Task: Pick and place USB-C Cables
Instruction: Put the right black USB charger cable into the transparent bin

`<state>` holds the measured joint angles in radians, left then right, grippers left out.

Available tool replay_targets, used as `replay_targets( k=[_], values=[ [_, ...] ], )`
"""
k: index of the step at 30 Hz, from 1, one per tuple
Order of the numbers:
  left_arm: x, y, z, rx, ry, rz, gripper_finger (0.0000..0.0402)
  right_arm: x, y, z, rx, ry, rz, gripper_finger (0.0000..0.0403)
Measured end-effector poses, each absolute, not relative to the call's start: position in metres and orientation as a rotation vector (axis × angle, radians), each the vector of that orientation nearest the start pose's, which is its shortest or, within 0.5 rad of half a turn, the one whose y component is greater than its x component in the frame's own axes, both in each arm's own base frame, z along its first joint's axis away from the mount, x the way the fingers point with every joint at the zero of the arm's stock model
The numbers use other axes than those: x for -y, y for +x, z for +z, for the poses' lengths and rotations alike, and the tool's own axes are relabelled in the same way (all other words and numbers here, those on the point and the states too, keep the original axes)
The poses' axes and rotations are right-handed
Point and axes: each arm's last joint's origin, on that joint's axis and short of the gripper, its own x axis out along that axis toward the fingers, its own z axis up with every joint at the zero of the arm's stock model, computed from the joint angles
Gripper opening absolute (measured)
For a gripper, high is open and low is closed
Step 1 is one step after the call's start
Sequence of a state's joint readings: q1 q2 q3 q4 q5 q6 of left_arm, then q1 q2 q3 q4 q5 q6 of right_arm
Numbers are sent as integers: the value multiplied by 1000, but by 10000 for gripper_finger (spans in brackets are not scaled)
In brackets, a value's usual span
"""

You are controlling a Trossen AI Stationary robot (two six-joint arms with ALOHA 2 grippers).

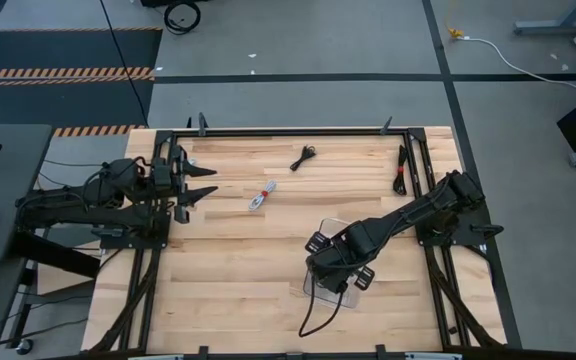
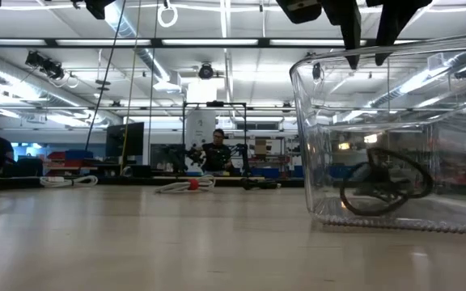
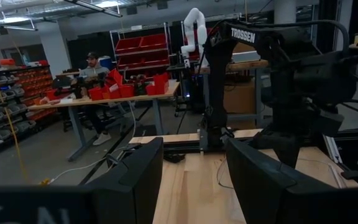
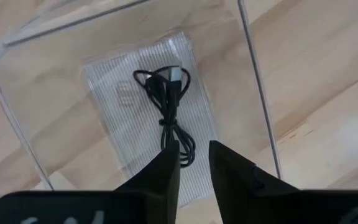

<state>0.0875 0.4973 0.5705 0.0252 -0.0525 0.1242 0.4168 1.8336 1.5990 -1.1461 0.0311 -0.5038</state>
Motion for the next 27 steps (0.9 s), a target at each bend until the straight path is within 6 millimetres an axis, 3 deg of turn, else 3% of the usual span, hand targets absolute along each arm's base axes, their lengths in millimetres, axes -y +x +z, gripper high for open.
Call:
replay_targets(
  k=[7, 15, 21, 27],
  values=[
    [-12, 124, 317, 89, 126, 146, 185, -138, 330, 265, -1301, -728, 485, 113],
    [-12, 124, 317, 90, 118, 145, 185, -116, 322, 276, -1344, -787, -213, 105],
    [-12, 124, 317, 90, 118, 145, 185, -93, 326, 284, -1350, -765, -323, 95],
    [-12, 124, 317, 89, 118, 146, 185, -48, 335, 285, -1381, -597, -478, 89]
  ],
)
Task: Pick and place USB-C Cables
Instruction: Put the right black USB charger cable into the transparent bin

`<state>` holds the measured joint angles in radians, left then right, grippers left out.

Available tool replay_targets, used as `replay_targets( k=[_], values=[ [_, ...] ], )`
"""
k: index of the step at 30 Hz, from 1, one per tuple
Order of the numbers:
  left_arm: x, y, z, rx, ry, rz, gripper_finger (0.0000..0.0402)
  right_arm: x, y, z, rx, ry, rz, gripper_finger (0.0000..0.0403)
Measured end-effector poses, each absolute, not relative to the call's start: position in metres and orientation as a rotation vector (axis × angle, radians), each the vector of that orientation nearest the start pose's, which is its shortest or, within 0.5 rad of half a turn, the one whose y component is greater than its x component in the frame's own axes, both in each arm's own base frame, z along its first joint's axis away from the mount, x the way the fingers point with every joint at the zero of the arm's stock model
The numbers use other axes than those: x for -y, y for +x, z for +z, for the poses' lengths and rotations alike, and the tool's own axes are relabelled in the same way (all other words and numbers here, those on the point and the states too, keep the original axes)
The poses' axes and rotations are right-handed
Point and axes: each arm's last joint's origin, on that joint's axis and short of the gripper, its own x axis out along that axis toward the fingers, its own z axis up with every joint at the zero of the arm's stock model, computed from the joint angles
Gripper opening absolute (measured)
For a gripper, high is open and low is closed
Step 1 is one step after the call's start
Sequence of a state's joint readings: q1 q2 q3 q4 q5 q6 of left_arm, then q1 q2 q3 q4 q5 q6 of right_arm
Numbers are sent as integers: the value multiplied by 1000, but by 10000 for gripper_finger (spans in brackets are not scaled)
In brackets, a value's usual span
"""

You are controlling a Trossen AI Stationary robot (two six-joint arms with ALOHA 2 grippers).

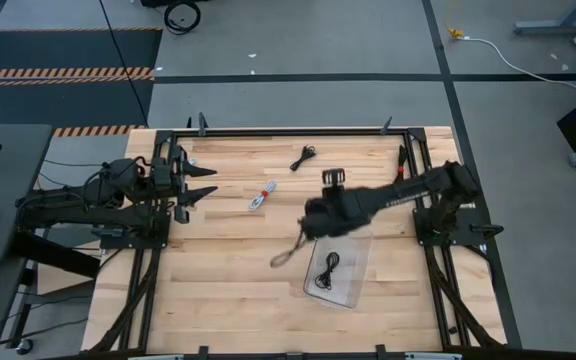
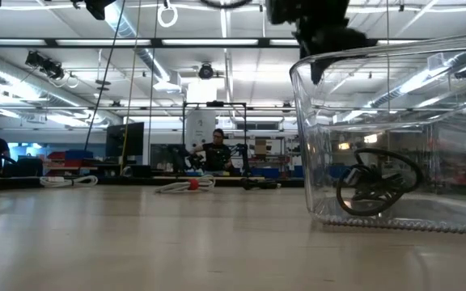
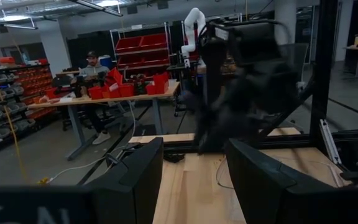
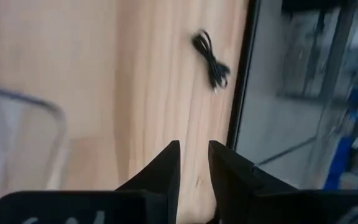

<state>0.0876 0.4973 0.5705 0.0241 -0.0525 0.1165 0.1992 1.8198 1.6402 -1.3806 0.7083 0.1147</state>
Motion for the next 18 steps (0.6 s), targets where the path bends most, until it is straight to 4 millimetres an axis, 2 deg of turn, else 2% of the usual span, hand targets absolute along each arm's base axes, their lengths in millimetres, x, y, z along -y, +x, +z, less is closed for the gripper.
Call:
replay_targets(
  k=[8, 12, 15, 18],
  values=[
    [-12, 124, 317, 89, 119, 146, 185, 31, 344, 282, -1409, -240, -582, 89],
    [-12, 124, 317, 89, 119, 145, 185, 72, 347, 283, -1354, -167, -634, 90],
    [-12, 124, 317, 89, 119, 145, 185, 105, 343, 284, -1345, -143, -655, 90],
    [-12, 124, 316, 82, 119, 145, 185, 140, 331, 284, -1358, -65, -710, 87]
  ],
)
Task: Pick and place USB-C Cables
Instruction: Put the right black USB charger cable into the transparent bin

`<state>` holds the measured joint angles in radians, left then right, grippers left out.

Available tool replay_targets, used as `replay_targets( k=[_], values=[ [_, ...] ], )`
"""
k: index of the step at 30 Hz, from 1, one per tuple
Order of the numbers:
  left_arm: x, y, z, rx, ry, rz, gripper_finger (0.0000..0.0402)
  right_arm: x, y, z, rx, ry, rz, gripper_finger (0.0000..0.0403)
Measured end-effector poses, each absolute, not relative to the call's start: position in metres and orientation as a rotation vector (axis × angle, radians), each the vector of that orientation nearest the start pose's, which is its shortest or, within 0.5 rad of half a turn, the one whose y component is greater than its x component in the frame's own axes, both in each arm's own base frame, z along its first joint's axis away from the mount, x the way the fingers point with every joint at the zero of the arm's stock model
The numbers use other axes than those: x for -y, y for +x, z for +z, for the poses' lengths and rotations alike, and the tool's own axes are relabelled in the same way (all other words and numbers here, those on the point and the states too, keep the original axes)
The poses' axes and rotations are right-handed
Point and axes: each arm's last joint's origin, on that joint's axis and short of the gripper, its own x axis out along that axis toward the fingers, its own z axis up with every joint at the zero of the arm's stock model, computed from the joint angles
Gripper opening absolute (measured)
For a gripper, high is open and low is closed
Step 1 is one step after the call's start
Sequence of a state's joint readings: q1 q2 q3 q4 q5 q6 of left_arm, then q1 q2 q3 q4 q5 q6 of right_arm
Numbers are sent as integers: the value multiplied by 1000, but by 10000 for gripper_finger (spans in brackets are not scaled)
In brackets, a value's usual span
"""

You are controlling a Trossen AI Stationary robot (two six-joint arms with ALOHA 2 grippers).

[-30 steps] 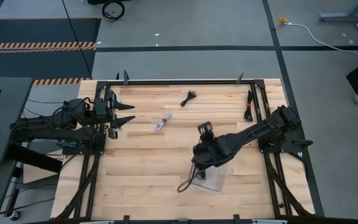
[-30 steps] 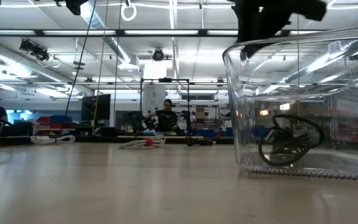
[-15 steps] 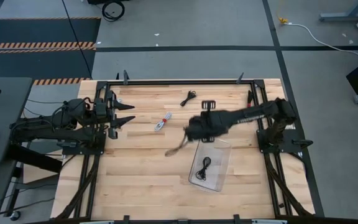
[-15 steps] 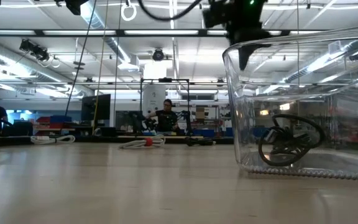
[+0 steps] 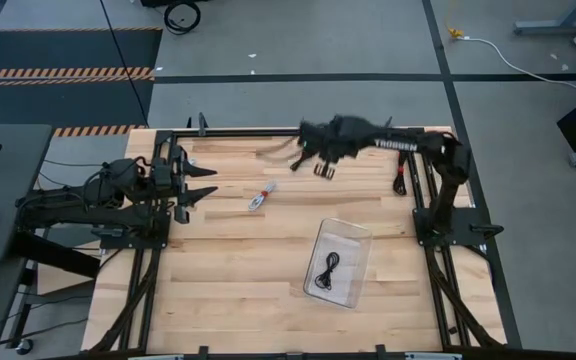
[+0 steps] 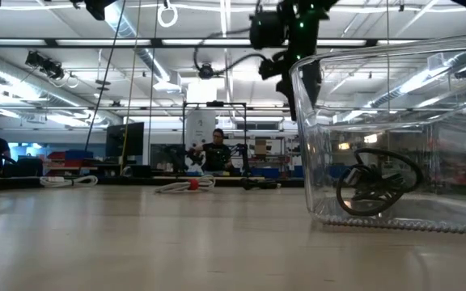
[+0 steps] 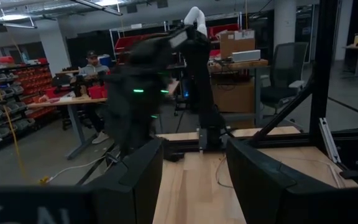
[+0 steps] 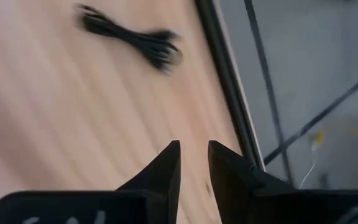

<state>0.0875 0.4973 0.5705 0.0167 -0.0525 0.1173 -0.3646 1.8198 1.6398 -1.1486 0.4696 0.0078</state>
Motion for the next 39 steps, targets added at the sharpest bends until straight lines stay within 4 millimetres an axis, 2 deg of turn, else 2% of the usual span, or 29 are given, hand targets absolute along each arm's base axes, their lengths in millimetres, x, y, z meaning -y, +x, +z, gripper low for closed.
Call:
replay_targets(
  k=[4, 8, 14, 18, 22, 31, 39],
  values=[
    [-12, 124, 315, 70, 119, 144, 185, 186, 306, 283, -1368, 109, -814, 85],
    [-12, 124, 314, 67, 119, 144, 185, 223, 273, 281, -1381, 323, -952, 85],
    [-12, 124, 314, 67, 120, 144, 185, 256, 219, 278, -1479, 596, -1105, 85],
    [-12, 124, 314, 67, 119, 144, 185, 266, 193, 272, -1556, 695, -1157, 85],
    [-12, 124, 314, 67, 117, 145, 185, 270, 178, 258, -1606, 742, -1171, 85],
    [-12, 124, 314, 67, 116, 144, 185, 266, 157, 222, -1717, 811, -1162, 94],
    [-12, 124, 314, 67, 116, 144, 185, 260, 156, 203, -1727, 819, -1147, 123]
  ],
)
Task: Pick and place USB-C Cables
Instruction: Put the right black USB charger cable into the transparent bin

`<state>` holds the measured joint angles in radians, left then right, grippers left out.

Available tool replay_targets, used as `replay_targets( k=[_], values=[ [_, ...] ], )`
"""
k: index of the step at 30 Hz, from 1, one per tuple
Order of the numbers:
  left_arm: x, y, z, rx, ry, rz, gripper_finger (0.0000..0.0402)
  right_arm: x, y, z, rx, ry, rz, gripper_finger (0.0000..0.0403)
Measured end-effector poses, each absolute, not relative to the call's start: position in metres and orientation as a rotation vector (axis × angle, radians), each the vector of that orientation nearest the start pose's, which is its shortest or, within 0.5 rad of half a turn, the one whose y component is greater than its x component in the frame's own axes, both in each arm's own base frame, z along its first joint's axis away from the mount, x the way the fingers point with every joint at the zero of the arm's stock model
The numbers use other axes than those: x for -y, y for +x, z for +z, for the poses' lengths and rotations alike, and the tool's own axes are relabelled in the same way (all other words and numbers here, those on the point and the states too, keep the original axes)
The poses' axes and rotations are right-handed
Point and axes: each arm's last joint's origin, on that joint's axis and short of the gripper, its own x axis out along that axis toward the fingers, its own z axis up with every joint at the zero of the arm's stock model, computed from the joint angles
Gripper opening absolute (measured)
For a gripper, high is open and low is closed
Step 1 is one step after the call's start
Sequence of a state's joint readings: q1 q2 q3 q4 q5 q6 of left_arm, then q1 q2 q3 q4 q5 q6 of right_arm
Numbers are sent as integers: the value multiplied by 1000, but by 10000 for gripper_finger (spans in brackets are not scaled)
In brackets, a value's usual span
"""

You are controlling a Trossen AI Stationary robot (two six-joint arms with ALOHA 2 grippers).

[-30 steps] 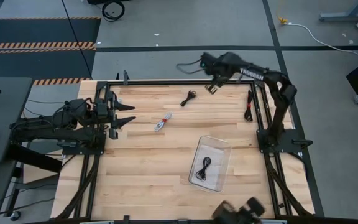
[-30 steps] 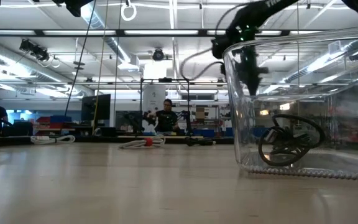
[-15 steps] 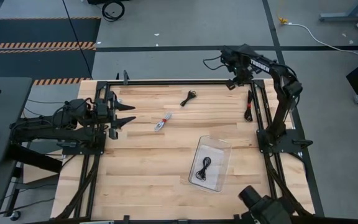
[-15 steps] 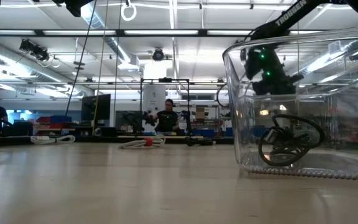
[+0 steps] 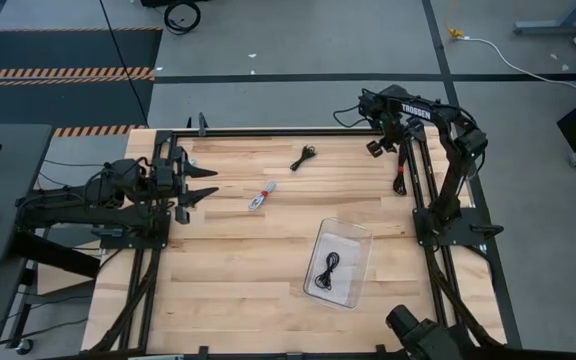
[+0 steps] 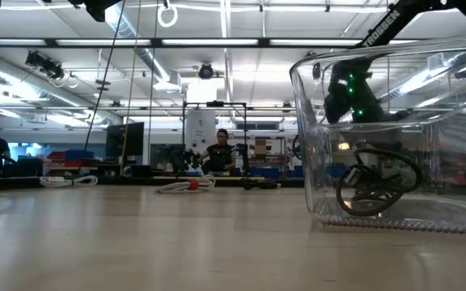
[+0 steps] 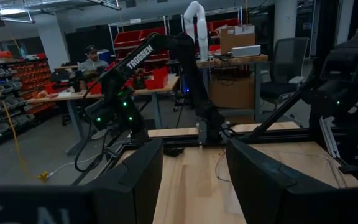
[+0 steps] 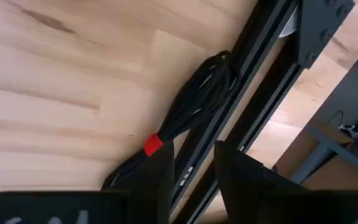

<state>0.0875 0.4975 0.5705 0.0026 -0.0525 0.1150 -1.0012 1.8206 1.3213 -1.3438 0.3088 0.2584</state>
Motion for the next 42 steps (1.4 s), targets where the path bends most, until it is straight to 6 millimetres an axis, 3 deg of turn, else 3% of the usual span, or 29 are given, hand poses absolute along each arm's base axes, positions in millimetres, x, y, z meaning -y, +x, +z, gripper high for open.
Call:
replay_targets(
  k=[15, 24, 42],
  values=[
    [-12, 124, 315, 68, 117, 144, 185, 252, 158, 185, -1719, 816, -1201, 225],
    [-12, 124, 314, 67, 117, 144, 185, 254, 158, 180, -1649, 774, -1379, 218],
    [-12, 124, 314, 67, 116, 144, 185, 237, 160, 160, -1689, 693, -1422, 206]
  ],
)
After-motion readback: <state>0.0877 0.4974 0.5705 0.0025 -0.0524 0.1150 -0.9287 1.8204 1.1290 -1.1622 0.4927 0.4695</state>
